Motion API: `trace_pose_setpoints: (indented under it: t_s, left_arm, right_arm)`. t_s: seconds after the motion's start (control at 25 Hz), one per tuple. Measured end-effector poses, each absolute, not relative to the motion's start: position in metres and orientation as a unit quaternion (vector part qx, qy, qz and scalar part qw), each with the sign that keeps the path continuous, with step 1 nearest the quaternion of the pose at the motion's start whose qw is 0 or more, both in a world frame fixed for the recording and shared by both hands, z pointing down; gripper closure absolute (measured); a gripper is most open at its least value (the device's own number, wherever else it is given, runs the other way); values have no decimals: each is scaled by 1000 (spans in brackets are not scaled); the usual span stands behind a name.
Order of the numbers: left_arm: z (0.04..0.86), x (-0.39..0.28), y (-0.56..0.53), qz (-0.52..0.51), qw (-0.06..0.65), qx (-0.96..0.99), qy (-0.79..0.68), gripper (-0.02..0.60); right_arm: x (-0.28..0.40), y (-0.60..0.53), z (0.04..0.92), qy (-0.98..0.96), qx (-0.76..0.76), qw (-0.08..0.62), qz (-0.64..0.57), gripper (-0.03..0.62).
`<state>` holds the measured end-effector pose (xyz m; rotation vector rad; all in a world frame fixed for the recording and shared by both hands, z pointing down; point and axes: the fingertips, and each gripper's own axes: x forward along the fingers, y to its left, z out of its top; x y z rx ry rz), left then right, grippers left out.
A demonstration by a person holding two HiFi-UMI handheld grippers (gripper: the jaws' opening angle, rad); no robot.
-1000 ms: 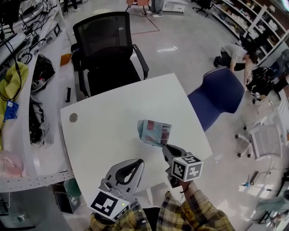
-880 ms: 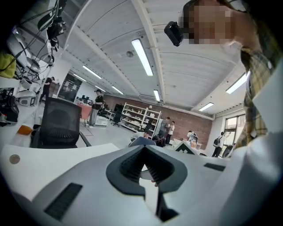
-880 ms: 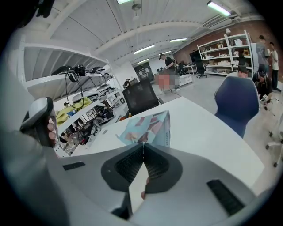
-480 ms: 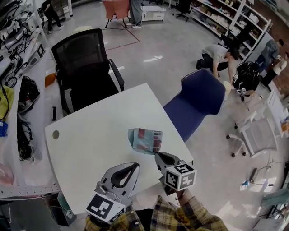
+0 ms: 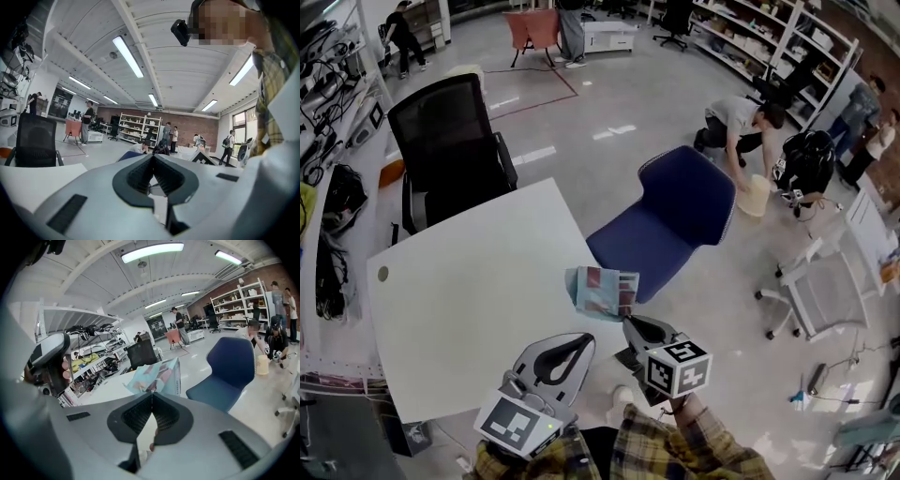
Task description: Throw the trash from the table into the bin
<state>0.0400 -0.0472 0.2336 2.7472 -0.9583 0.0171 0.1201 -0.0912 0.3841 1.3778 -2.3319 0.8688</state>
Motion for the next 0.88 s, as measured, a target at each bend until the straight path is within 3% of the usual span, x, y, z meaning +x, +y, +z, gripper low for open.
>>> trace_pose_setpoints:
  t_s: [0.4, 0.88]
  left_arm:
    - [240, 168, -2, 14, 113, 931, -347, 575]
    - [277, 227, 33, 75, 123, 949, -280, 575]
  right_arm:
    - [264, -43, 396, -808, 474, 163, 309, 594]
    - [329, 26, 455, -753, 517, 169, 370, 594]
